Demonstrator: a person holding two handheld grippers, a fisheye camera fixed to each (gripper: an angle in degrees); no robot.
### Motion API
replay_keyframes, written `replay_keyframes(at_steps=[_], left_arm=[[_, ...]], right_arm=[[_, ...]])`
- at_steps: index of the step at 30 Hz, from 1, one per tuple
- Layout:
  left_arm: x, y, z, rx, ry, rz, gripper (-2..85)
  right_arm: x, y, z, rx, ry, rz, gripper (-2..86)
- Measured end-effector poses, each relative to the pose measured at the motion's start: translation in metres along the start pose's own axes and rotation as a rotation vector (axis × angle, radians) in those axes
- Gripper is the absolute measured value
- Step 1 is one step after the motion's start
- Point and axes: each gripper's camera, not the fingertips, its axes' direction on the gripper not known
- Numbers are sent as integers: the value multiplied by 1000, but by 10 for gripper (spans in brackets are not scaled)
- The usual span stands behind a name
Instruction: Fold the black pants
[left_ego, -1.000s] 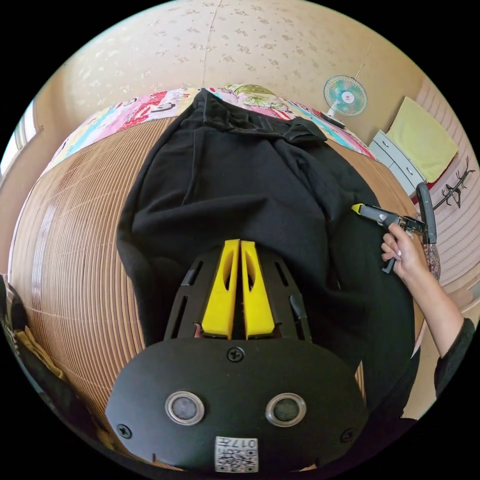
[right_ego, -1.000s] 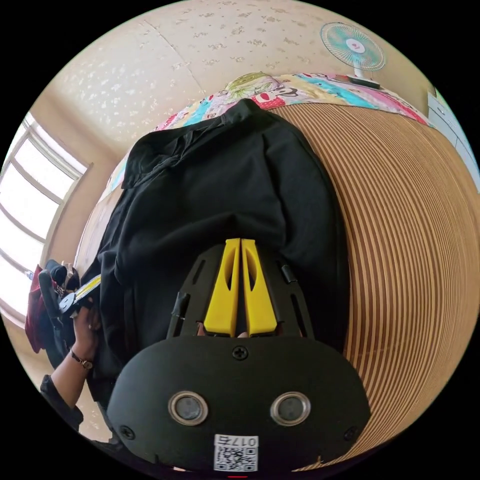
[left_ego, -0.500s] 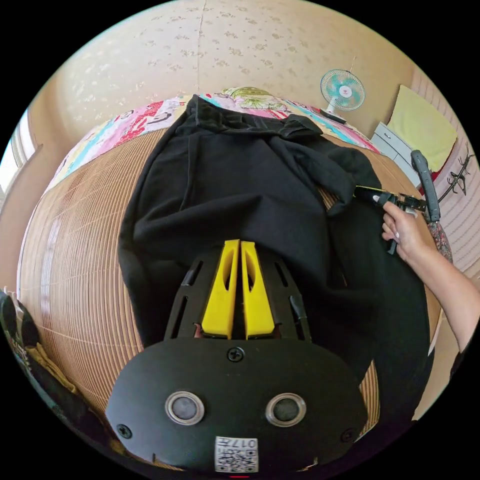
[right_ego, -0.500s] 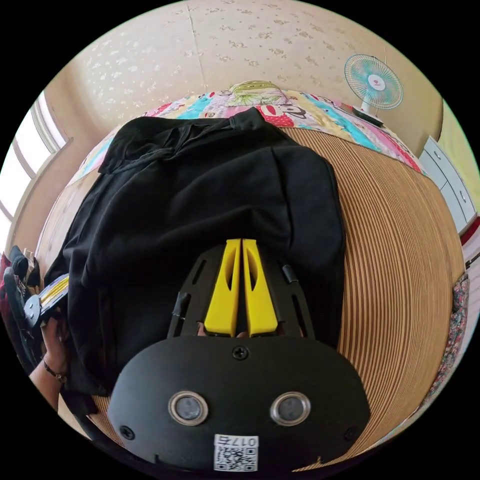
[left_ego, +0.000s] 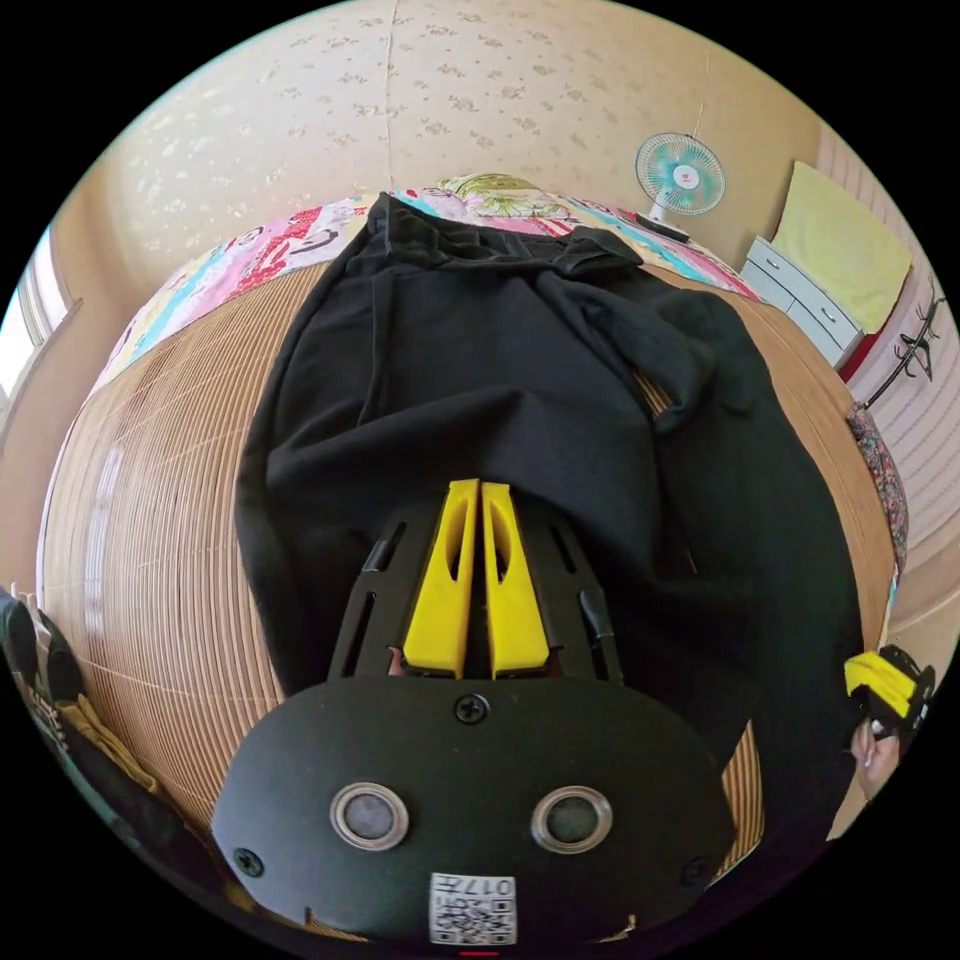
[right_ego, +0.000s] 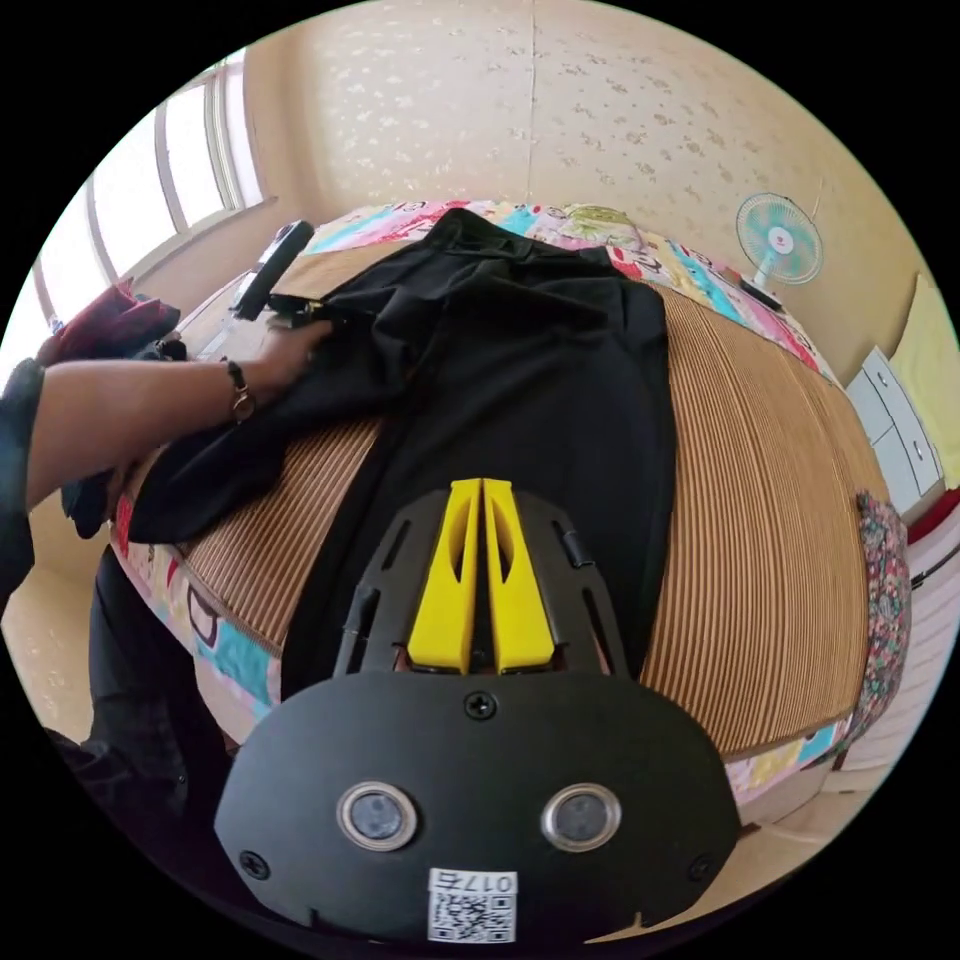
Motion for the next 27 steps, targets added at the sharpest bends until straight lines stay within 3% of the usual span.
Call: replay_keyframes(at_steps=[6,12,17,21,24,26,27], left_arm=[[44,9,2,1,-200,103,-10],[37,12,-9,-3,-133,65,-9],[80,55,-63,114,-260,142,-2],[80,139,-180,367,-59,83,36],[85,211,-243,391,211,126,59],[107,256,-262,353,281,218,64],[126,282,-268,317,232,260,66]], right_arm=[[-14,35,8,51,90,-24,71],[2,39,-10,70,14,-18,67],[5,37,-29,75,16,-24,64],[49,30,-47,67,-182,60,57],[90,27,-52,62,-385,141,46],[105,25,-53,58,-473,174,34],[111,23,-53,54,-517,188,29]])
